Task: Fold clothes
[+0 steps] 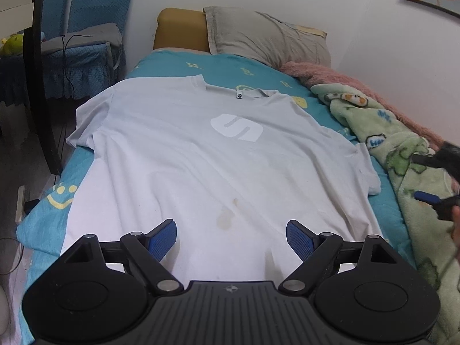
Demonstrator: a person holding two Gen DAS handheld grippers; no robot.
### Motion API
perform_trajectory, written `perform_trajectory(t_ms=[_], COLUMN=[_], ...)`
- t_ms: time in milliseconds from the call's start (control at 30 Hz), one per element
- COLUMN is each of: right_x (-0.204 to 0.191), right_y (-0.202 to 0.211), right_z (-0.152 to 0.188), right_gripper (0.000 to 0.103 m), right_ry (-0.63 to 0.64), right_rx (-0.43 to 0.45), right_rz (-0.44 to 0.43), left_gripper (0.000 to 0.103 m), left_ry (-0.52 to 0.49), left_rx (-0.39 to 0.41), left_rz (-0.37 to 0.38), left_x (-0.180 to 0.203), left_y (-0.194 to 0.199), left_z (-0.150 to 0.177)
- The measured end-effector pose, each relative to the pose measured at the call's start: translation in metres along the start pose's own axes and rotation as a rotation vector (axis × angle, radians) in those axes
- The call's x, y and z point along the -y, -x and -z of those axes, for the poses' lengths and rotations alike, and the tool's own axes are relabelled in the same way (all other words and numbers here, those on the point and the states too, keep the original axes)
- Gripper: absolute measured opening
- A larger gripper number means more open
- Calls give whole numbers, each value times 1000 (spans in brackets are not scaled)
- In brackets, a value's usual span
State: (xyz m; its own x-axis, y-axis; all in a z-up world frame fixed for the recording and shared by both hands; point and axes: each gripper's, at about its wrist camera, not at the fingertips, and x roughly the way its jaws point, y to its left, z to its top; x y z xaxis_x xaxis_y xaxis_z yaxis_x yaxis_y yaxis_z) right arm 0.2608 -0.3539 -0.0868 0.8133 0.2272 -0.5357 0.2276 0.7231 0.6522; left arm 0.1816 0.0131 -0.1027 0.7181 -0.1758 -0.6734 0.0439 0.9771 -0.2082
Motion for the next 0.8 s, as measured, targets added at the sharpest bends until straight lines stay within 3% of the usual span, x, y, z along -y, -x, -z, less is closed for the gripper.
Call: perform_trajectory(t_ms=[67,200,333,567,800], right_x=[-13,-41,-61,-67,-48], right_y=[36,96,129,143,144], right_z=[16,55,84,90,78], right_gripper=[79,79,79,79,79], right_ry=[-19,96,247,331,266], right_rx=[20,39,88,139,146], right_rz=[-39,-67,-36,-41,-48], left_gripper=[85,85,85,81,70], left_ry=[-9,-33,-60,-119,-200], left_rx=[-2,-22,-54,-129,-219], left_rz=[7,42,102,214,296], left_x=[2,9,22,65,108], left_y=[7,22,36,36,9], left_z=[3,14,26,45,67])
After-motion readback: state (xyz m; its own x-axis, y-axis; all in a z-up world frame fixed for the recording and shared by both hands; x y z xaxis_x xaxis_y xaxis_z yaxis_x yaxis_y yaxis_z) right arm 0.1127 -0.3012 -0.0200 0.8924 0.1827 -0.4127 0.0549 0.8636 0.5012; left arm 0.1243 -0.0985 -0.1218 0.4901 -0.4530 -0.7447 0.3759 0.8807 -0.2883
